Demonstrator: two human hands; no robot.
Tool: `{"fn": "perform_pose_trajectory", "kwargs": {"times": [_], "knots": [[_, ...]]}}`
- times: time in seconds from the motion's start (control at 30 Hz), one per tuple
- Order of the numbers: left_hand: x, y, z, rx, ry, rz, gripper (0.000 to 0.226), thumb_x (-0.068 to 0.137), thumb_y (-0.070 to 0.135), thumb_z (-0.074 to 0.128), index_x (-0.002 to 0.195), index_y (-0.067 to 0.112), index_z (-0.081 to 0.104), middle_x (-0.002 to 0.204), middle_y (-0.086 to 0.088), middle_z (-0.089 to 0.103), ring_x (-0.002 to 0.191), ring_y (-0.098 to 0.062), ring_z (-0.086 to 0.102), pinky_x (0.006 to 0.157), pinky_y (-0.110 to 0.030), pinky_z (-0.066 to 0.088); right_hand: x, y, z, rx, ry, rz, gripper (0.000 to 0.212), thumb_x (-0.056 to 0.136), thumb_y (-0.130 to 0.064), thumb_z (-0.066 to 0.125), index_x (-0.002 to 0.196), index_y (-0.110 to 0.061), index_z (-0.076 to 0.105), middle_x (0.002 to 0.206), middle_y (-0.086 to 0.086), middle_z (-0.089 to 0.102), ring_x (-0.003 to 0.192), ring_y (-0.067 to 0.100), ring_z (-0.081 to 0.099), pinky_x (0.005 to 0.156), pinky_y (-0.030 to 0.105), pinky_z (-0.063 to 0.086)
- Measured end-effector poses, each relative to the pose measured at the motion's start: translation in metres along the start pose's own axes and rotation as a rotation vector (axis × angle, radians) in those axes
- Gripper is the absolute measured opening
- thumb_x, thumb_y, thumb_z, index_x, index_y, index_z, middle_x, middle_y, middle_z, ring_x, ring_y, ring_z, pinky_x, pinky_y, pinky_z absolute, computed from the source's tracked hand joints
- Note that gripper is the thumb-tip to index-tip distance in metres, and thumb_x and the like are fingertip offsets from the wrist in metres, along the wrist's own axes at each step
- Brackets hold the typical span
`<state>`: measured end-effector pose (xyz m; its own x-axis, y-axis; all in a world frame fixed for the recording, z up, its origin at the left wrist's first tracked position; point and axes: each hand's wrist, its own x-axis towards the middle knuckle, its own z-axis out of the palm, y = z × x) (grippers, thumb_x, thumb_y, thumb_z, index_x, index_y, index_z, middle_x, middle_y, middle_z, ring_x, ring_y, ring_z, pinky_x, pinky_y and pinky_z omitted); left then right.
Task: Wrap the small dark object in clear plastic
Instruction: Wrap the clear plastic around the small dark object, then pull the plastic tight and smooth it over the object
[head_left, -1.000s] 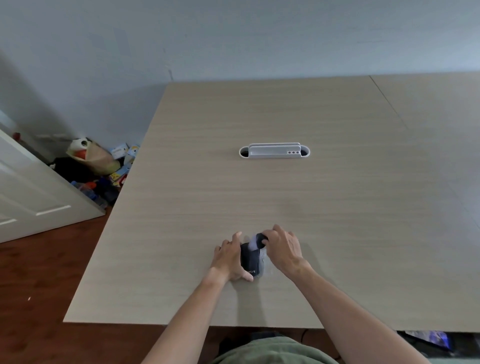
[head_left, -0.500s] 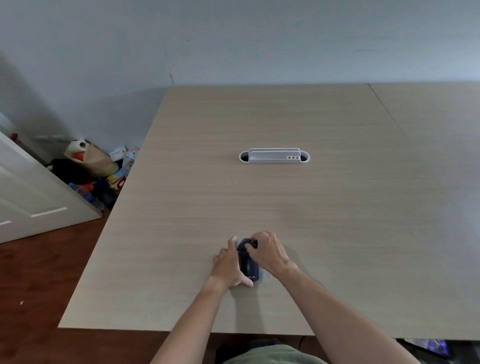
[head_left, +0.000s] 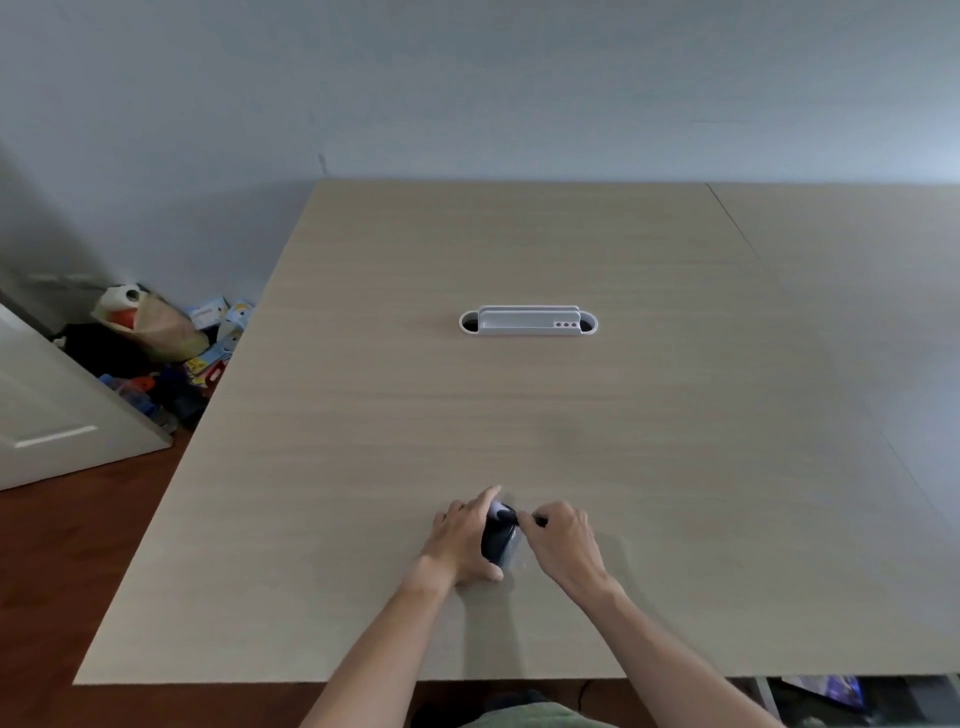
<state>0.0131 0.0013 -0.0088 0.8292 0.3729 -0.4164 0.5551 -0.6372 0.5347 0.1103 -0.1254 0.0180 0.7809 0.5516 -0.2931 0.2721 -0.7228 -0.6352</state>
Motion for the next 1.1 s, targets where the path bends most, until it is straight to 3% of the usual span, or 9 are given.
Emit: {"fn": "perform_pose_trajectory", "kwargs": {"times": [0.17,0.27,0.37,0.53,0.7,0.9,1.1], "knots": [[0.001,0.002,-0.002,0.054,0.026,-0.009,0.118,0.052,0.039,0.087,0.147,0.025,0.019,0.144,0.001,0.044,0.131,-0.027,0.043,0.105,-0.037,0.039,-0.009,0.006,0.002,0.169,0.081,-0.015,0.050,0.085,-0.030,0.057,0.053,-0.014,0.022,0.051,-0.001,0.018,0.051,0.014,0.015,0.046,0.029,0.014],[-0.002,0.002,-0.001,-0.017,0.051,-0.050,0.124,0.053,0.039,0.089,0.151,0.018,0.015,0.149,-0.003,0.038,0.136,-0.026,0.038,0.107,-0.036,0.038,-0.011,0.004,0.006,0.121,0.048,-0.033,0.049,0.086,-0.028,0.056,0.051,-0.015,0.023,0.049,0.000,0.020,0.051,0.016,0.017,0.046,0.031,0.016],[-0.006,0.000,0.001,-0.074,0.076,-0.074,0.125,0.051,0.038,0.091,0.150,0.019,0.017,0.150,-0.004,0.036,0.136,-0.024,0.037,0.108,-0.035,0.038,-0.013,0.008,0.007,0.018,-0.027,-0.054,0.049,0.083,-0.029,0.056,0.049,-0.013,0.024,0.047,0.001,0.022,0.050,0.017,0.019,0.044,0.029,0.018],[-0.010,-0.001,0.005,-0.066,0.058,-0.077,0.122,0.050,0.036,0.087,0.149,0.016,0.019,0.149,-0.005,0.035,0.136,-0.025,0.035,0.108,-0.032,0.036,-0.010,0.014,0.000,0.060,0.030,-0.068,0.048,0.086,-0.028,0.056,0.052,-0.011,0.027,0.051,0.004,0.023,0.052,0.017,0.019,0.047,0.031,0.018],[-0.007,0.001,0.004,-0.092,0.064,-0.100,0.120,0.054,0.027,0.089,0.150,0.014,0.017,0.148,-0.008,0.036,0.136,-0.027,0.036,0.108,-0.030,0.035,-0.019,0.019,0.002,0.027,-0.127,-0.100,0.050,0.081,-0.029,0.060,0.052,-0.005,0.027,0.051,0.002,0.022,0.050,0.014,0.017,0.045,0.028,0.016],[-0.006,0.002,0.006,-0.072,0.063,-0.110,0.118,0.052,0.030,0.090,0.147,0.015,0.020,0.142,-0.007,0.037,0.131,-0.026,0.042,0.105,-0.034,0.041,-0.025,0.014,0.002,0.095,0.006,-0.077,0.048,0.086,-0.026,0.056,0.051,-0.012,0.026,0.048,0.002,0.023,0.049,0.014,0.019,0.046,0.028,0.016],[-0.005,-0.001,0.006,-0.077,0.071,-0.098,0.115,0.057,0.025,0.084,0.150,0.016,0.017,0.147,-0.008,0.034,0.136,-0.025,0.036,0.109,-0.030,0.036,-0.030,0.022,0.001,0.044,-0.105,-0.031,0.047,0.083,-0.029,0.057,0.050,-0.013,0.028,0.053,0.005,0.025,0.050,0.016,0.020,0.045,0.031,0.018]]}}
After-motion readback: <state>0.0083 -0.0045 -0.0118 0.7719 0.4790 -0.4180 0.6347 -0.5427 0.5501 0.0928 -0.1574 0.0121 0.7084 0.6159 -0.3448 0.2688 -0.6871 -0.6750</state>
